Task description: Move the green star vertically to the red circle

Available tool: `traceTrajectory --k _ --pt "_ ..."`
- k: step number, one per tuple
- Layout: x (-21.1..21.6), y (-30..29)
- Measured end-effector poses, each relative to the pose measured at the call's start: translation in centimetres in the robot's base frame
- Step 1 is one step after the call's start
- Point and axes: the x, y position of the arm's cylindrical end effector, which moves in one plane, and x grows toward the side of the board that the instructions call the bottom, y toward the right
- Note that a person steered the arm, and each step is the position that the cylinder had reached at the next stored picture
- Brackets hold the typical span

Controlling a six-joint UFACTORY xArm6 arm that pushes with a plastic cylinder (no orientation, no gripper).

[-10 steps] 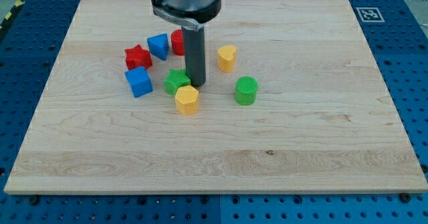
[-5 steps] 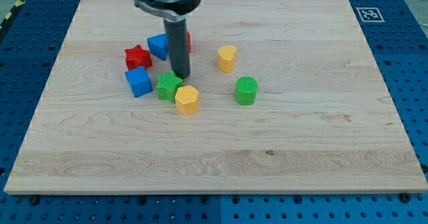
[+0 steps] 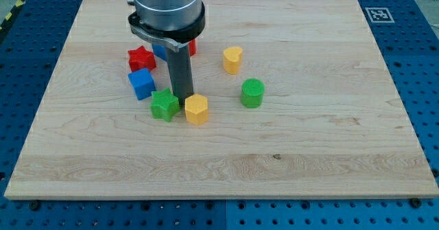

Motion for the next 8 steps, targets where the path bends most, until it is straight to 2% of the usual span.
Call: traceTrajectory --k 2,3,4,5,7,8 --pt "-3.0 -2.9" --pt "-1.8 -3.8" --pt "1.5 -3.9" --pt "2.4 -3.9" --pt "2.4 -2.2" --pt "2.1 0.4"
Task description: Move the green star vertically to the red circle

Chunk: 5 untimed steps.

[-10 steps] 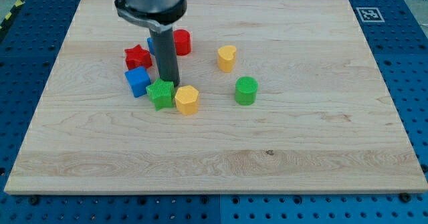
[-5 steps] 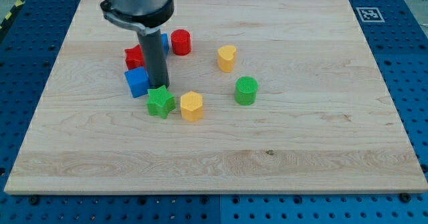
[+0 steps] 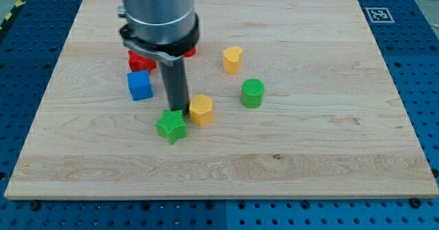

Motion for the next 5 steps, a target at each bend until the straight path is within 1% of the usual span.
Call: traceTrajectory --k 2,3,4,5 --pt "-0.3 3.0" --pt "-3.7 2.4" --pt "-6.1 0.4" --pt "-6.1 -1.5"
